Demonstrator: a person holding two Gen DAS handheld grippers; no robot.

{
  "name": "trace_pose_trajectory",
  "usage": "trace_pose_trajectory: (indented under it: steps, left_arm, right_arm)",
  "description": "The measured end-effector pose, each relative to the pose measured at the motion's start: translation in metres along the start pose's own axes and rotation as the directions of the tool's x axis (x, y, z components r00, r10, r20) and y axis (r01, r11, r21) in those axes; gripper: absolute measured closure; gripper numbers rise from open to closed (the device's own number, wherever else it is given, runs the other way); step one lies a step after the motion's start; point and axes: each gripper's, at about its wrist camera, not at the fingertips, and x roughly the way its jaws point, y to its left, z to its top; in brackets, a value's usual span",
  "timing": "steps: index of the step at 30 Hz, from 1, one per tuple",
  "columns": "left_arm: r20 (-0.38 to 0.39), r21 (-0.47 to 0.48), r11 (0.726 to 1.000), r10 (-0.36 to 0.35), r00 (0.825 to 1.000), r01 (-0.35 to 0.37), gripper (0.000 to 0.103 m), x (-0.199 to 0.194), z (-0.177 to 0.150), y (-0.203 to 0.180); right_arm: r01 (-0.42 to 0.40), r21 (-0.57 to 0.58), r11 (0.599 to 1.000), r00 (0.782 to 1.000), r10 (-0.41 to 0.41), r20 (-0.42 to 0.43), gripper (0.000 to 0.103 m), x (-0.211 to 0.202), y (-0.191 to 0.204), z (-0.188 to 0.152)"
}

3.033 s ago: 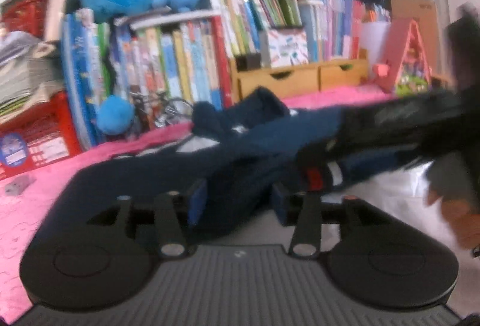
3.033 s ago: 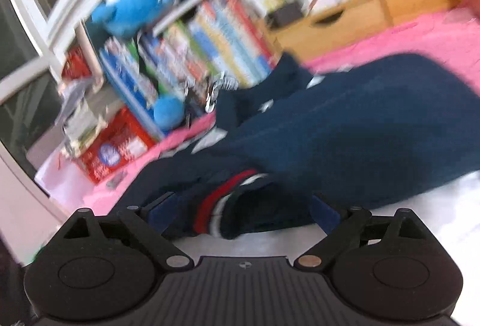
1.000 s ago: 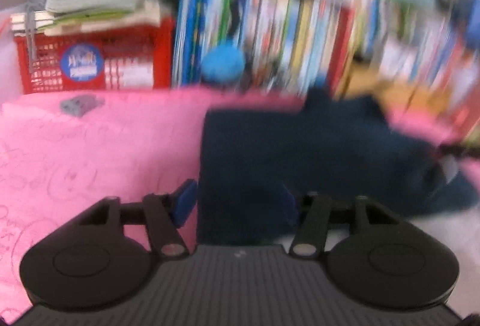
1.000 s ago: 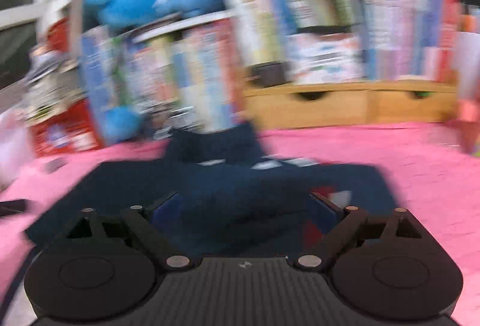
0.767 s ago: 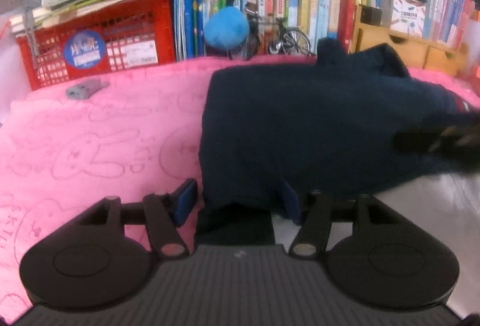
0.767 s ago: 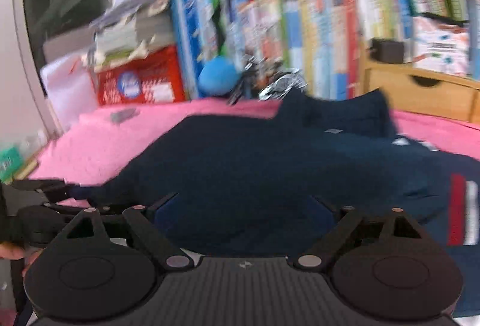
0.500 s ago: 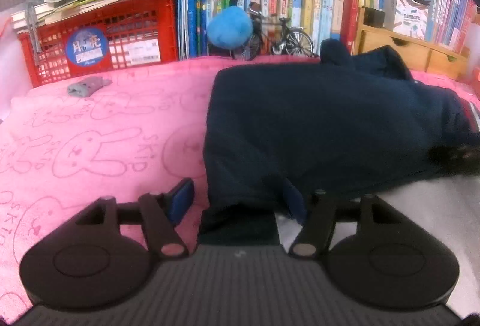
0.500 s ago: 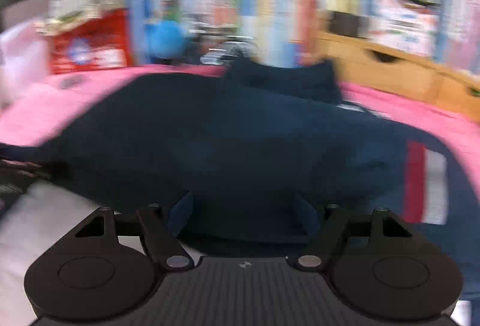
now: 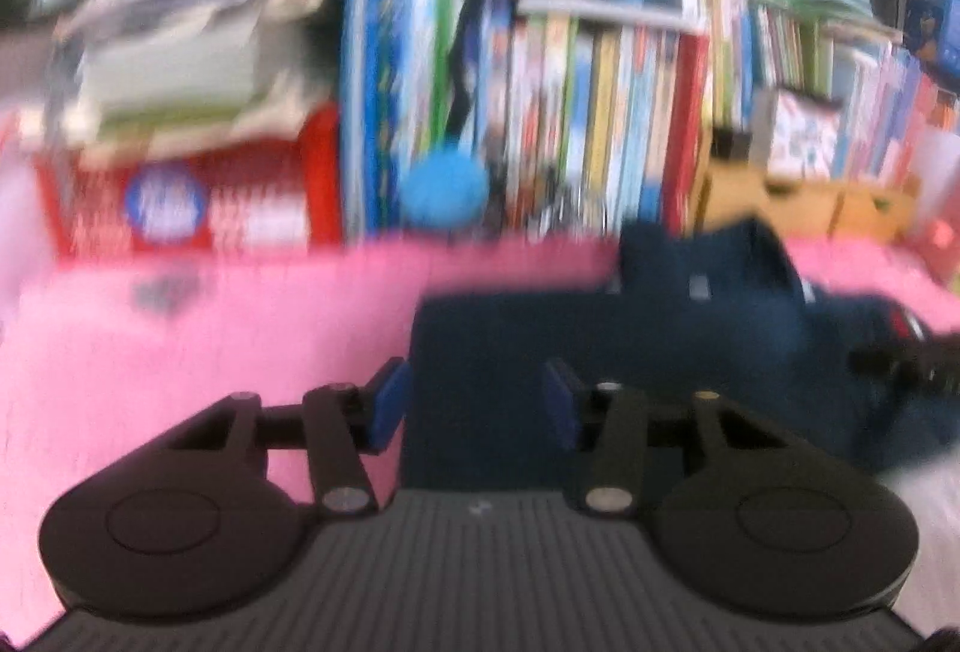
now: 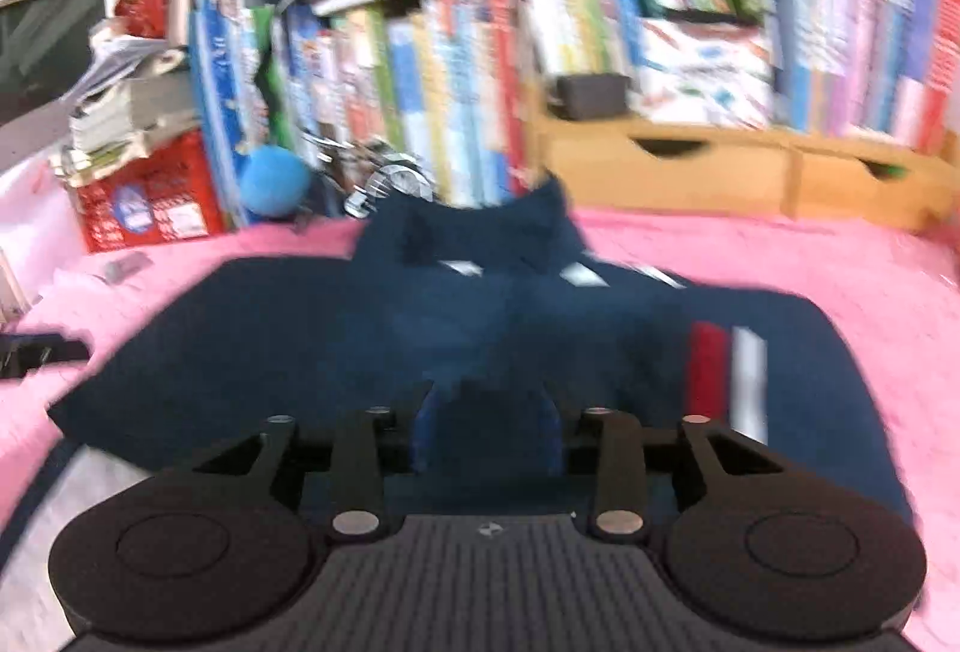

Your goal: Fold clothes

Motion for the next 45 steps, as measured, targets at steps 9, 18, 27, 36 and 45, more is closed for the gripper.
trace_pose_trajectory:
  steps: [9,18,27,36,45]
  left_arm:
    - [-0.166,-0.079,0.996,0.024,0.986,-0.038,0.054,0.099,-0.002,0.001]
    - [-0.145,-0.047,0.995,0.078,0.986,-0.086,0.052,0.102,-0.012,0.005]
    - [-0.147,-0.042,0.993,0.103,0.984,-0.11,0.046,0.099,-0.01,0.009]
    - [-0.107,0.015,0.99,0.138,0.985,-0.137,0.049,0.013,-0.043,0.007]
    - [-0.176,-0.056,0.986,0.145,0.974,-0.157,0.04,0.015,-0.048,0.028]
  right_arm:
    - [-0.008,-0.08,0.997,1.0,0.01,0.027,0.035,0.057,0.062,0.018]
    - [0.173,-0.127,0.977,0.982,-0.181,-0.05,0.028,0.077,0.022,0.009]
    - [0.349,-0.169,0.922,0.935,-0.355,-0.007,0.043,0.071,-0.033,0.009]
    - [0.149,-0.127,0.981,0.988,-0.152,-0.008,0.031,0.017,0.01,-0.001]
    - [0.131,-0.099,0.986,0.987,-0.139,-0.08,0.042,0.009,-0.009,-0.012]
